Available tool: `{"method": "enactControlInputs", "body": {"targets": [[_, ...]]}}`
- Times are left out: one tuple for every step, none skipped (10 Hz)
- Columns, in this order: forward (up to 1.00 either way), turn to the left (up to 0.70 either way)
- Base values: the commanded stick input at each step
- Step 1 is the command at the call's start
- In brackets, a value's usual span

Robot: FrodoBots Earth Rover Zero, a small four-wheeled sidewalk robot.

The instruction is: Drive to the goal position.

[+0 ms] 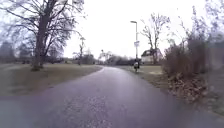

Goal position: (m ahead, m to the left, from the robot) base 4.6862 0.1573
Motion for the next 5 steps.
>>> {"method": "enactControlInputs", "body": {"targets": [[1.0, 0.0], [1.0, 0.0], [1.0, 0.0], [1.0, 0.0], [1.0, 0.0]]}}
